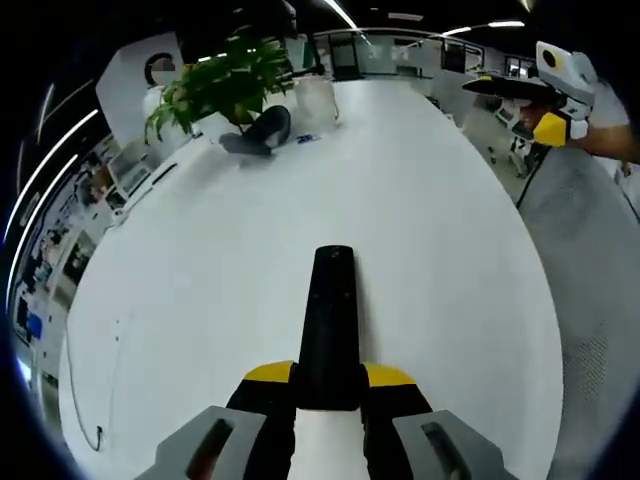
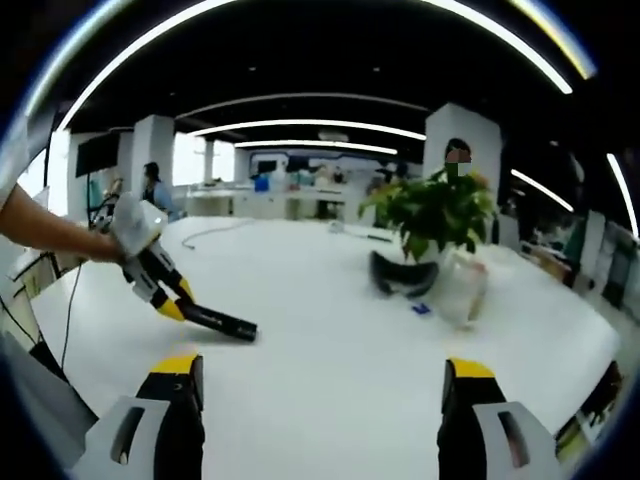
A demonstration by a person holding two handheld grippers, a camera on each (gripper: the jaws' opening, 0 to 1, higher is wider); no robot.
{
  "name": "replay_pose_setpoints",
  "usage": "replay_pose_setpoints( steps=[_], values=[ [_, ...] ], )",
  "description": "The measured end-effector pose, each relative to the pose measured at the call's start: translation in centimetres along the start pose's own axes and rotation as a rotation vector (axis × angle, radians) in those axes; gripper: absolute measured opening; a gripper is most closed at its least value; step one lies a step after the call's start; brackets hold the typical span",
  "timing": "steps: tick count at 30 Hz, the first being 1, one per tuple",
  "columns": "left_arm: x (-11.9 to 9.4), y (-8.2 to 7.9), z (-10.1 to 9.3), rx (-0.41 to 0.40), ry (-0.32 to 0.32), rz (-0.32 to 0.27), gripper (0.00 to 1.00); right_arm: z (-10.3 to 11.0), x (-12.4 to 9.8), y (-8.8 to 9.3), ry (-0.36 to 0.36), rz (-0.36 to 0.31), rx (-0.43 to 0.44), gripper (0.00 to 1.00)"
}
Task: Press the specified remote control buttons in sequence, fully releasing each button before pressing the next.
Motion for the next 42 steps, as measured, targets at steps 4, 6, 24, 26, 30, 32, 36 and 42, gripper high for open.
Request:
replay_pose_setpoints(
  steps=[4, 6, 24, 26, 30, 32, 36, 42],
  values=[
    [0.5, -0.6, 1.8, 0.008, -0.008, 0.002, 0.23, -0.1, 0.1, 0.2, -0.007, 0.016, 0.035, 0.99],
    [0.7, -0.8, 2.5, 0.013, -0.013, 0.003, 0.23, 0.0, 0.2, 0.3, -0.006, 0.033, 0.033, 0.99],
    [3.4, -2.2, 7.6, 0.059, -0.018, 0.092, 0.23, 0.3, 0.2, 0.6, -0.020, 0.062, 0.025, 0.93],
    [3.6, -2.4, 7.9, 0.055, -0.021, 0.100, 0.23, 0.2, 0.2, 0.6, -0.019, 0.063, 0.029, 0.92],
    [4.3, -2.8, 7.9, 0.046, -0.017, 0.125, 0.23, 0.3, 0.3, 0.6, -0.025, 0.067, 0.026, 0.92],
    [4.7, -2.8, 8.0, 0.044, -0.006, 0.139, 0.23, 0.3, 0.3, 0.6, -0.027, 0.070, 0.024, 0.92],
    [5.4, -2.7, 8.3, 0.080, 0.002, 0.179, 0.23, 0.3, 0.3, 0.6, -0.029, 0.074, 0.028, 0.91],
    [5.5, -2.8, 8.8, 0.050, 0.027, 0.185, 0.23, 0.4, 0.3, 0.7, -0.029, 0.078, 0.025, 0.90]
  ],
)
Point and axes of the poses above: the point that each gripper's makers call its tool centre point, and the gripper's own axes: x roughly forward along the fingers, z roughly to its left, y roughly out of its underside, the point moved 9 cm from there along -x, roughly backward along the fingers, and after that the axes turned 13 degrees about -x, right-handed, at the moved point
